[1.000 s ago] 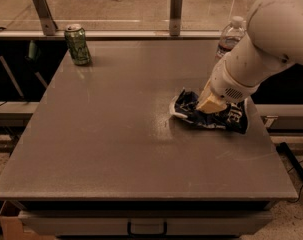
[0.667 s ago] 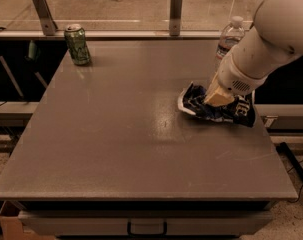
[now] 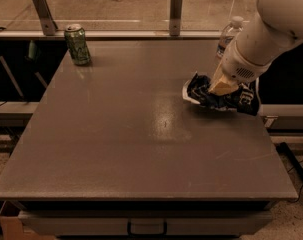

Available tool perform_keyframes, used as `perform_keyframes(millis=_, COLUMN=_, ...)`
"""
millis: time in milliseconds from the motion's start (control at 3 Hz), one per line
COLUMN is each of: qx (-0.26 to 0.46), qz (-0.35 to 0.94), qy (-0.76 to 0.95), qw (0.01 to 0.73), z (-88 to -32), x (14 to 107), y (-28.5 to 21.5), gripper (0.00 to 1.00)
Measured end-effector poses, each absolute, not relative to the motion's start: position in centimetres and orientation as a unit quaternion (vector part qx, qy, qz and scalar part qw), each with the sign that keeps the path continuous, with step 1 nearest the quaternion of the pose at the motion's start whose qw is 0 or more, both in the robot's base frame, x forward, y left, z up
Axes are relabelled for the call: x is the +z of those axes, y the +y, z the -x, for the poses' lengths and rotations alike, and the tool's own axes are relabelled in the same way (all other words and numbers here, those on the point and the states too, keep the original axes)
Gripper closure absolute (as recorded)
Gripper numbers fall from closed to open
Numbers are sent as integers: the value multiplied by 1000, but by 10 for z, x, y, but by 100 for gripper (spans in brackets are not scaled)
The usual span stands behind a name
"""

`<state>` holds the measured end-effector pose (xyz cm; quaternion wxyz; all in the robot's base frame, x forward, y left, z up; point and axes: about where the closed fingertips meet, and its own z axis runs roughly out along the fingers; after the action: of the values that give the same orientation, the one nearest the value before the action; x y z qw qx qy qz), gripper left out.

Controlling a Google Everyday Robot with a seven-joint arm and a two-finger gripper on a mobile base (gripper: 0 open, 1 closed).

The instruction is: Move blue chip bag near water bottle

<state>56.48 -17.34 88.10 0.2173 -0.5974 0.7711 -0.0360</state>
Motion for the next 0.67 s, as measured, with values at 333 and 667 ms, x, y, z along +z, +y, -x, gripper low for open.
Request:
perform_keyframes(millis=333, qx=-37, qz=596, qy=773, qw=216, z=-567, x=882, y=-177, gripper=83)
perform_keyframes(millis=667, qx=-37, qz=592, qy=776, qw=215, z=-567, x=880, y=-181, gripper=60)
